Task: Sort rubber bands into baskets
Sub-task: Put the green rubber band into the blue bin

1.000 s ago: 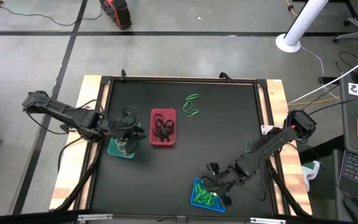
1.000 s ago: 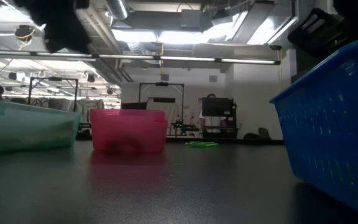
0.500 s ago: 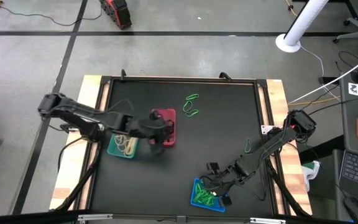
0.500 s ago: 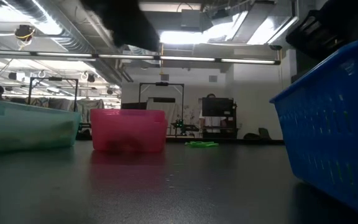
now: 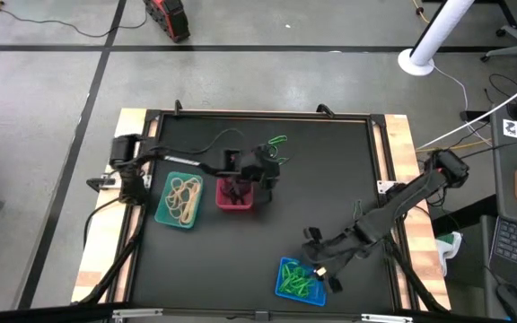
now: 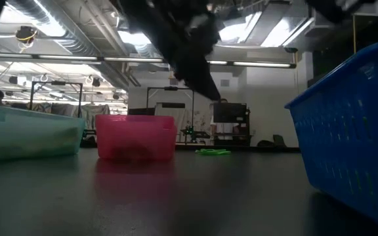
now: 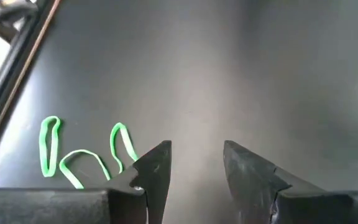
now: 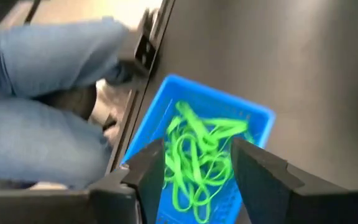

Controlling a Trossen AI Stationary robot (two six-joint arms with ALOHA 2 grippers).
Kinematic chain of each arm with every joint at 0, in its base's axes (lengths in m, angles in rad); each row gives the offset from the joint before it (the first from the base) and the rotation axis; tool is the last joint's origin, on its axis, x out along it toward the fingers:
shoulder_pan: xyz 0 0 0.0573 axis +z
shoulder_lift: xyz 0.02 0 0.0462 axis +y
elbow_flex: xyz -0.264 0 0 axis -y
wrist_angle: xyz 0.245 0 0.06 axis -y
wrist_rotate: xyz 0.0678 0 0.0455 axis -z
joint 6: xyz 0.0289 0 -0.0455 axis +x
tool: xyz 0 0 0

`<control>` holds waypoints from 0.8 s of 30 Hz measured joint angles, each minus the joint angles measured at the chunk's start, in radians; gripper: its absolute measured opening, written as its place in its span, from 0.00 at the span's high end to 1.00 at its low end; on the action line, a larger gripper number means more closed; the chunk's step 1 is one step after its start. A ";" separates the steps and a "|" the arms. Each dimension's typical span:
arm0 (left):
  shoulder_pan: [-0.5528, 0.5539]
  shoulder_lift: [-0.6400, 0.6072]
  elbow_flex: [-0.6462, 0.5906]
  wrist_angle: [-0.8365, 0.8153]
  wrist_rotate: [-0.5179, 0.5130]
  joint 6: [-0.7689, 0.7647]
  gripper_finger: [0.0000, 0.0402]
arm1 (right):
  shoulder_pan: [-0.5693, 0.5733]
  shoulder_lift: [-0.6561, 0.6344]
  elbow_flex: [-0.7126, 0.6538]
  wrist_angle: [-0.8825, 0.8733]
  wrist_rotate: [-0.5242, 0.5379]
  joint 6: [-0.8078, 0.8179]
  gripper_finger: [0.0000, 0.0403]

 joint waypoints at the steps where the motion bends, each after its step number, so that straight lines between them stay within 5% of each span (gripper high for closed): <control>1: 0.015 0.028 0.015 0.001 0.005 0.003 0.64 | 0.000 -0.020 0.000 0.000 0.012 -0.002 0.55; 9: 0.122 0.169 0.071 -0.002 0.041 0.049 0.64 | 0.000 -0.150 0.000 -0.009 0.063 -0.043 0.55; 24: 0.182 0.226 0.072 -0.006 0.077 0.123 0.64 | 0.000 -0.323 0.000 -0.032 0.198 -0.184 0.55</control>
